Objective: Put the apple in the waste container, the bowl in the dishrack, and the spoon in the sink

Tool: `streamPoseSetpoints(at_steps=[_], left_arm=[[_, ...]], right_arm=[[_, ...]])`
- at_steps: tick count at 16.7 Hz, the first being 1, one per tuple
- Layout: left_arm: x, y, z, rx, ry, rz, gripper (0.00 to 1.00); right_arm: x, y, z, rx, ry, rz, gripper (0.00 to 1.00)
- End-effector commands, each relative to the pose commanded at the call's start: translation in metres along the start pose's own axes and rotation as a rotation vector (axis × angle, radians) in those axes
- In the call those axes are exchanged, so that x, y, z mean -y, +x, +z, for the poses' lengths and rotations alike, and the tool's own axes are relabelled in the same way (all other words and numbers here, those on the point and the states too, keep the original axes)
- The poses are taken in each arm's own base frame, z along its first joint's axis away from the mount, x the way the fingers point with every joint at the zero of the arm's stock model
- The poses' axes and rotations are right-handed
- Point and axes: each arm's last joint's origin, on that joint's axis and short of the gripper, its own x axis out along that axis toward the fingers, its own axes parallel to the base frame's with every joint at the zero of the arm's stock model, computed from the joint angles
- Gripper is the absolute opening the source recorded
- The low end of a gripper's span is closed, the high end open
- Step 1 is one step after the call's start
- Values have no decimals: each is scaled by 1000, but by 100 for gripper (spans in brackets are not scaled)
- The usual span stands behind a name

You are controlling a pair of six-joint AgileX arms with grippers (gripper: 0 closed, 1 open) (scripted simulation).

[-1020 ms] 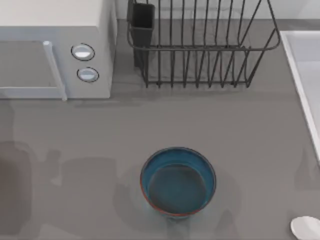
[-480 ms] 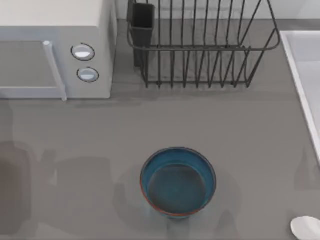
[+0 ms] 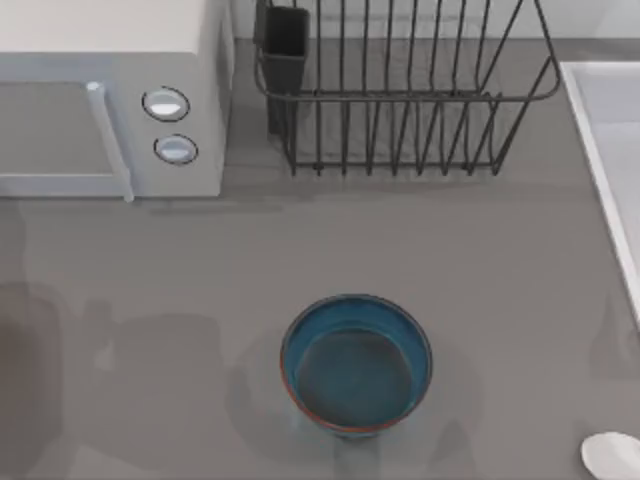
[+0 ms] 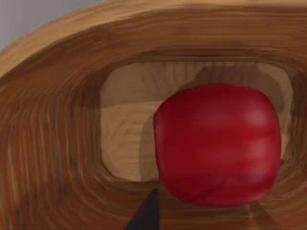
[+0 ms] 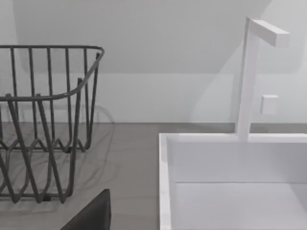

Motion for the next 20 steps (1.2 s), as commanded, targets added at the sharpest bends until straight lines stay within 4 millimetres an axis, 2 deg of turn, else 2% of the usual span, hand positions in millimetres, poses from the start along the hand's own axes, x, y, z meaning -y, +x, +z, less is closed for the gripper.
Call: streamPoseSetpoints(at_steps=[1, 2, 13, 17, 20], left_arm=[[0, 0, 0, 0, 0, 0, 98], [0, 0, 0, 0, 0, 0, 100], [-3, -3, -3, 7, 33, -30, 100], [-22, -18, -18, 61, 190, -184, 100], [-52, -31, -35, 155, 375, -361, 100]], right_arm=[[0, 0, 0, 0, 0, 0, 100], [0, 0, 0, 0, 0, 0, 100], [0, 0, 0, 0, 0, 0, 100], [0, 0, 0, 0, 0, 0, 100], [0, 0, 0, 0, 0, 0, 100]])
